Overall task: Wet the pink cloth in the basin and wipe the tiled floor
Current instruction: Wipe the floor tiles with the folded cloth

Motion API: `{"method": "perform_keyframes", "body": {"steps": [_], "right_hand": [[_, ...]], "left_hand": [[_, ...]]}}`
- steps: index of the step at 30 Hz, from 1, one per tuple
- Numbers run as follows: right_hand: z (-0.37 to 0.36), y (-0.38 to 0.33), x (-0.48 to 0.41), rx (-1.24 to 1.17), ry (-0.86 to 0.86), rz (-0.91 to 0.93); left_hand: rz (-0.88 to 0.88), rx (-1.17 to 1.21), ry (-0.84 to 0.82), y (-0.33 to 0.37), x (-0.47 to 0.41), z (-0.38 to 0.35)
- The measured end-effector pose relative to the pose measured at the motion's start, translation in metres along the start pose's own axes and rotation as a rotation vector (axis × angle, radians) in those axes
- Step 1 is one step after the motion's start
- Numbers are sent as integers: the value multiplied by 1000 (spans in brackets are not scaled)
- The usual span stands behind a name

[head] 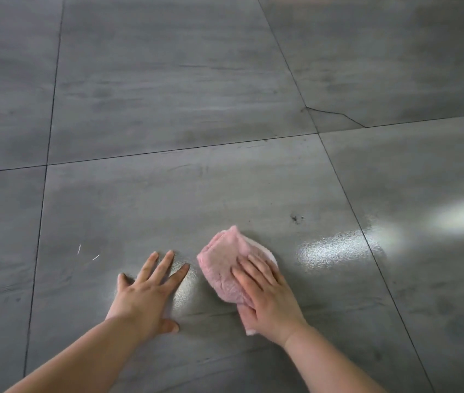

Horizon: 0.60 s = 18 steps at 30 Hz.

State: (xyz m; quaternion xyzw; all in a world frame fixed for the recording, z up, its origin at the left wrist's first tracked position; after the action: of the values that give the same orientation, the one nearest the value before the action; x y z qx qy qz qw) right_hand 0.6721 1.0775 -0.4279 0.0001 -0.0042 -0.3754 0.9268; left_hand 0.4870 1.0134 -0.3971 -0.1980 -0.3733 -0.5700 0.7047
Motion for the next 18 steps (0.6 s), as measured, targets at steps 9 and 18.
{"method": "perform_keyframes", "body": {"steps": [9, 18], "right_hand": [[16, 127, 61, -193, -44, -1159], [0, 11, 20, -83, -30, -118]], "left_hand": [[7, 28, 26, 1, -1, -3], [-2, 11, 54, 4, -1, 1]]}}
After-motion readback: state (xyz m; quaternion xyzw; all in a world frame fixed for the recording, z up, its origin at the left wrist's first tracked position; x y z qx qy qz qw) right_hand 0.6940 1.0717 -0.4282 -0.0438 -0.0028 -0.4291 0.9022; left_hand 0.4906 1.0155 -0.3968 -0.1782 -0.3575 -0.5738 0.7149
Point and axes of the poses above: each hand's wrist, its own x-axis away from the middle knuckle, its own z-axis out of the back of the hand, y = z × x, the point moved 4 cm from there along -x, towards the middle knuckle, and after that the axes turned 8 degrees about x, right-handed, at the moved point
